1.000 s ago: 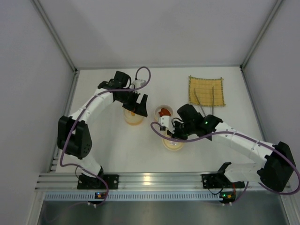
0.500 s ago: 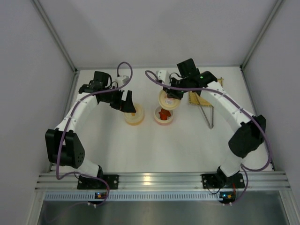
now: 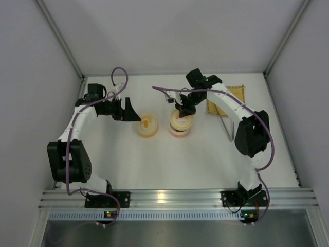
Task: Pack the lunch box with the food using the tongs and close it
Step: Close the box lid on the packing box.
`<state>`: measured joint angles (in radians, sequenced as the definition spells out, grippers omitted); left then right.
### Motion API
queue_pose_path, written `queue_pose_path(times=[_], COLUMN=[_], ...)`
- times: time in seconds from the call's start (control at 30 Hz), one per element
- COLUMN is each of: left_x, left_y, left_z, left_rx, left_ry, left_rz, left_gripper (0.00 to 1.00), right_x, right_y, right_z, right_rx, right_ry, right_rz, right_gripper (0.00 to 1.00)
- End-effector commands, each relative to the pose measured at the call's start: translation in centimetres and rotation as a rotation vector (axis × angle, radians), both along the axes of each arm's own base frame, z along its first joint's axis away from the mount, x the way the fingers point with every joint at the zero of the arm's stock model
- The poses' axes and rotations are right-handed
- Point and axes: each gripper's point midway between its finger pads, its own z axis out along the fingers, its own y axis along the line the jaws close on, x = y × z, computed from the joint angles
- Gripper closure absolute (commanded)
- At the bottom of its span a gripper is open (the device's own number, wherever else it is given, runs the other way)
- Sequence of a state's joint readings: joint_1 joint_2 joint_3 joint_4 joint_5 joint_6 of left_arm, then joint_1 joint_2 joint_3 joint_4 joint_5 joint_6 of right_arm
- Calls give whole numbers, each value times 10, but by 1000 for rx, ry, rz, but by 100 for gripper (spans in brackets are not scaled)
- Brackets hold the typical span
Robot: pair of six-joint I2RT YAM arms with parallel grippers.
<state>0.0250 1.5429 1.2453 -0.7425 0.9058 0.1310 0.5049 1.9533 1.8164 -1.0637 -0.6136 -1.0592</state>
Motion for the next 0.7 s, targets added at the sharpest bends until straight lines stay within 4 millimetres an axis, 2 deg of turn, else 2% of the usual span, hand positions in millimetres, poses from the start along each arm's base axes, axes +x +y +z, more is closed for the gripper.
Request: queue_pose_path(times=[0.0, 0.47, 0.67], left_x=[6, 10, 9], left_y=[-7, -11, -13], left_z=[10, 2, 1], left_rx=[-74, -124, -134], left_ry=[-60, -23, -13], left_rz=[-30, -39, -45], left_gripper=[2, 2, 2], right_x=[0, 11, 14], right_y=[9, 15, 7], right_z=[14, -6, -20], right_rx=[81, 66, 21], right_ry=[-26, -17, 8], right_rz=[116, 191, 199], right_gripper=[100, 100, 100])
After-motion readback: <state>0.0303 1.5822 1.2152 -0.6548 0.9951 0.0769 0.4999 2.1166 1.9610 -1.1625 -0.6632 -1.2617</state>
